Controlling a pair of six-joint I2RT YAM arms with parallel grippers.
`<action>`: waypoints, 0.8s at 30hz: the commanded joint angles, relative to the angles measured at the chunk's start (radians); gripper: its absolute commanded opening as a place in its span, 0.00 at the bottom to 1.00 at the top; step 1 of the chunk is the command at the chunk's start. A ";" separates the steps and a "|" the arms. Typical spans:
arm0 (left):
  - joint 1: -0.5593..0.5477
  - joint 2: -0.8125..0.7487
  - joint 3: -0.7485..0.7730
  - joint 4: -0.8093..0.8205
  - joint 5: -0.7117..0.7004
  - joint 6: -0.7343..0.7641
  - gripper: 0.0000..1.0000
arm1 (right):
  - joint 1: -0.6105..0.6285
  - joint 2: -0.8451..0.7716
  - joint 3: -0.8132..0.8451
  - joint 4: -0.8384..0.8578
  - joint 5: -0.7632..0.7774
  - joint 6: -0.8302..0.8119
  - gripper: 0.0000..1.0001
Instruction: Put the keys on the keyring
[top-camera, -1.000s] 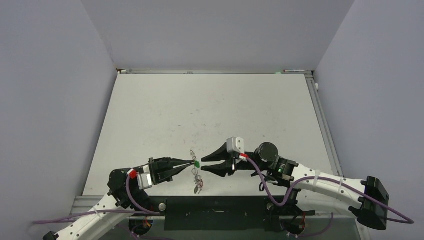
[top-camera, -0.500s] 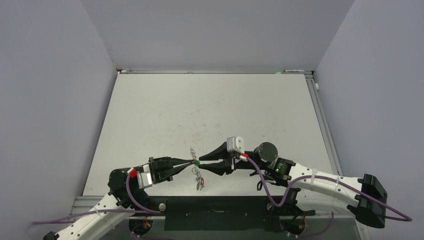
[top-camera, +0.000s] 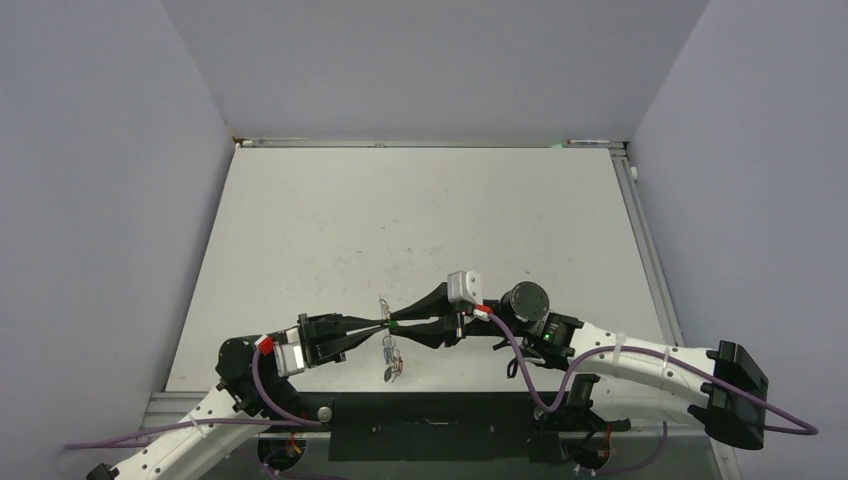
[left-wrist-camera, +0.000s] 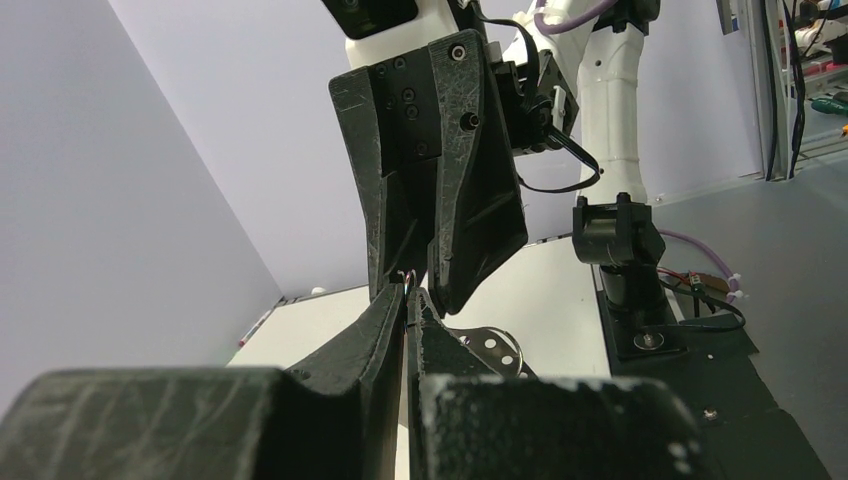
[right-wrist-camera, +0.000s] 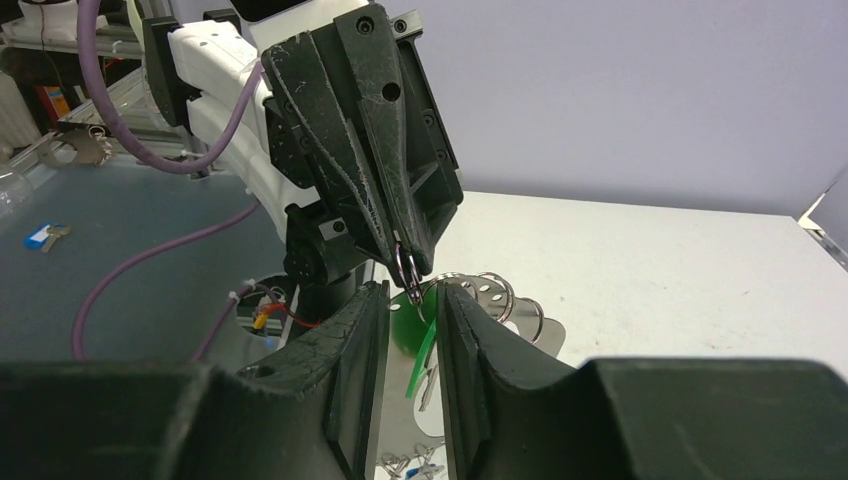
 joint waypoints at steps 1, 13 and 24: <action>0.008 -0.004 0.006 0.071 0.004 -0.006 0.00 | 0.013 0.008 0.036 0.074 -0.009 -0.007 0.25; 0.010 -0.008 0.004 0.072 0.004 -0.006 0.00 | 0.014 0.020 0.037 0.052 0.032 -0.020 0.21; 0.013 -0.010 0.004 0.075 0.002 -0.006 0.00 | 0.013 0.003 0.035 -0.002 0.086 -0.048 0.25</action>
